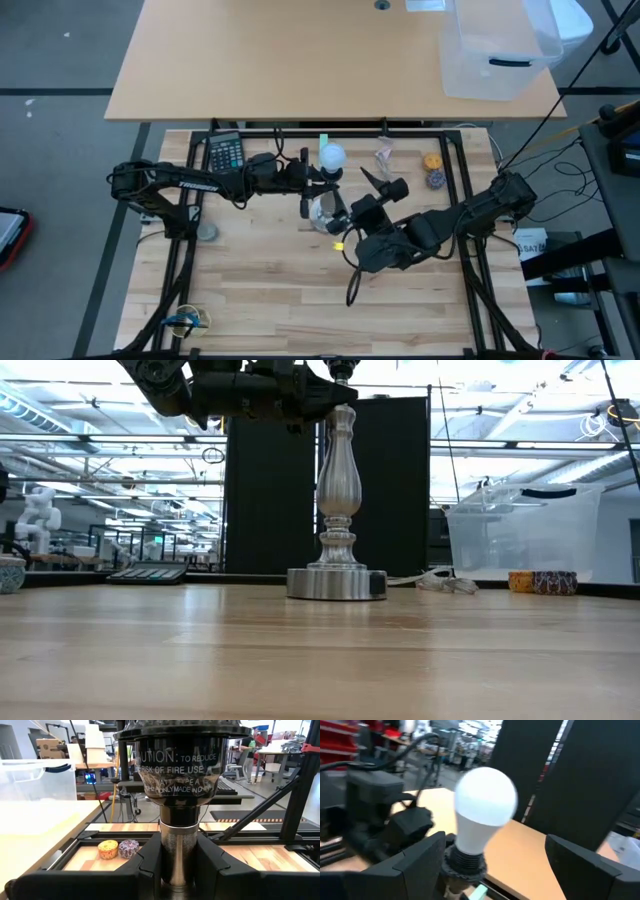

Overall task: Screw lightbulb
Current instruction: Remove the white lightbulb from the desk lamp

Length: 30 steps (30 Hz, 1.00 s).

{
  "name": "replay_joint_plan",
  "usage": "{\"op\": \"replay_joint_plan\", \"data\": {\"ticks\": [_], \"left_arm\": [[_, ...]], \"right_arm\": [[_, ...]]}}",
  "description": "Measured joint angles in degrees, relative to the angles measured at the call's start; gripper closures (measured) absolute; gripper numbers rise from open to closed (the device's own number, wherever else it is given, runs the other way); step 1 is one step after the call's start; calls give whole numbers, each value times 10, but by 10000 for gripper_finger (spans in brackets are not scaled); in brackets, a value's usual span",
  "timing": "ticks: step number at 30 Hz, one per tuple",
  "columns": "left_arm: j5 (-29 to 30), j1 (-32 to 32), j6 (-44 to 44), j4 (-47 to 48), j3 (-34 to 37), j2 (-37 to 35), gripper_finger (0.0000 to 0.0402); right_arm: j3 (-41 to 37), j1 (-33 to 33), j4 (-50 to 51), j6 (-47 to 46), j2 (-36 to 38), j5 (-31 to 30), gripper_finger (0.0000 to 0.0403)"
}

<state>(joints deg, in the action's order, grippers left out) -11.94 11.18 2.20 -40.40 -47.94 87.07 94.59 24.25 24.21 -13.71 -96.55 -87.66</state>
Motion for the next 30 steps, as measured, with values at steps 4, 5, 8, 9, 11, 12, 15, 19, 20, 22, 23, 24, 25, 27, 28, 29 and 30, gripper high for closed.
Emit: {"op": "replay_joint_plan", "data": {"ticks": [4, 5, 8, 9, 11, 12, 15, 19, 20, 22, 23, 24, 25, 27, 28, 29, 30], "left_arm": [[5, 0, 1, 0, 0, 0, 328], [5, 0, 2, 0, 0, 0, 328], [10, 0, 3, 0, 0, 0, 328], [12, 0, 3, 0, 0, 0, 328], [17, 0, 6, 0, 0, 0, 328], [18, 0, 7, 0, 0, 0, 328], [19, 0, 7, 0, 0, 0, 328], [19, 0, 9, 0, 0, 0, 328], [19, 0, 9, 0, 0, 0, 328], [20, 0, 9, 0, 0, 0, 328], [20, 0, 9, 0, 0, 0, 328], [20, 0, 9, 0, 0, 0, 328], [20, 0, 9, 0, 0, 0, 328], [20, 0, 9, 0, 0, 0, 328], [20, 0, 9, 0, 0, 0, 328], [20, 0, 9, 1, 0, 0, 328], [20, 0, 9, 1, 0, 0, 328]], "right_arm": [[-5, -14, 0, -23, 0, -2, 74], [-5, -18, 0, -27, 0, 9, 74], [-5, -29, -1, -38, 0, 36, 74], [-5, -31, -3, -39, 0, 38, 74], [-5, -34, -9, -39, 0, 42, 74], [-5, -36, -10, -39, 0, 47, 74], [-5, -39, -24, -30, 0, 67, 74], [-5, -51, -57, 1, 0, 97, 74], [-6, -55, -68, 11, 0, 102, 74], [-6, -65, -89, 29, 0, 109, 74], [-6, -69, -99, 37, 0, 114, 74], [-6, -72, -106, 45, 0, 115, 74], [-6, -75, -111, 54, 0, 116, 74], [-6, -80, -126, 69, 0, 118, 74], [-6, -82, -134, 75, 0, 125, 74], [-6, -85, -141, 79, 0, 131, 74], [-6, -87, -148, 85, 0, 135, 74]]}}
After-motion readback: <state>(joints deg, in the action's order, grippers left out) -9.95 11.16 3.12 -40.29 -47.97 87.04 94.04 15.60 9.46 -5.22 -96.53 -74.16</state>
